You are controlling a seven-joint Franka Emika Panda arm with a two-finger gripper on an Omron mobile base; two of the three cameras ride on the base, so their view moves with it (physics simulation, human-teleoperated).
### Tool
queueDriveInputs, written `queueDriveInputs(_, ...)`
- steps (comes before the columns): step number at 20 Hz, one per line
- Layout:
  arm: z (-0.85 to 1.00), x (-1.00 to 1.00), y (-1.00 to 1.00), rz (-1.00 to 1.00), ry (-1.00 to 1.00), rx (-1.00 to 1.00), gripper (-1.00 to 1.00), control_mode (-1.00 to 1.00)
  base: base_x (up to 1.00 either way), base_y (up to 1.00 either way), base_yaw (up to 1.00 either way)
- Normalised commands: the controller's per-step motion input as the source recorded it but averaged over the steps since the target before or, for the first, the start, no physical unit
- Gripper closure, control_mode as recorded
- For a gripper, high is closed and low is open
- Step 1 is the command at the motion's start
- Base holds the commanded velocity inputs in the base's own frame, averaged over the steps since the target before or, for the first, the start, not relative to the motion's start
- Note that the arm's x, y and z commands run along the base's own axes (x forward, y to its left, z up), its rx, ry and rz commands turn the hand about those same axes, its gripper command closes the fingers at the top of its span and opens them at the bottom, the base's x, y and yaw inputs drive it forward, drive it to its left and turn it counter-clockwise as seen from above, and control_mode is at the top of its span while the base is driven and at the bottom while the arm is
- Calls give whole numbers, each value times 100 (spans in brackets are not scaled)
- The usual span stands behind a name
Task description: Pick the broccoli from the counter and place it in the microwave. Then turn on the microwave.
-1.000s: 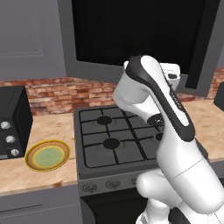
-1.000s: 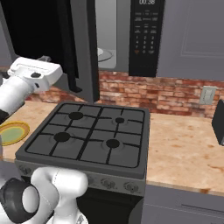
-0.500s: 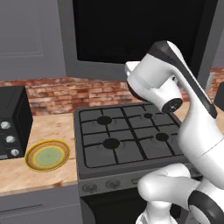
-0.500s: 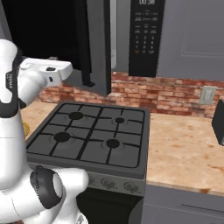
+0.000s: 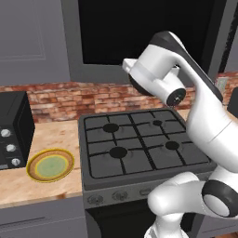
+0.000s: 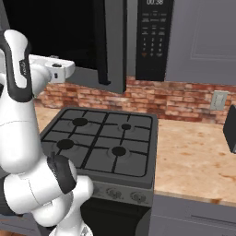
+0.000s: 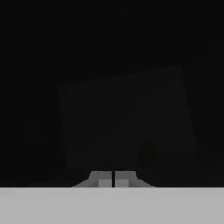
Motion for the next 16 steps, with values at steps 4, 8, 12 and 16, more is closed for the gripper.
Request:
queueDriveInputs(4,72,0,77,-22,32,17,100,-100,0,0,0)
queueDriveInputs(8,70,0,67,-22,30,17,100,-100,0,0,0)
queueDriveInputs(12,74,0,56,-23,31,18,100,-100,0,0,0)
queueDriveInputs(16,71,0,51,-24,30,17,100,-100,0,0,0)
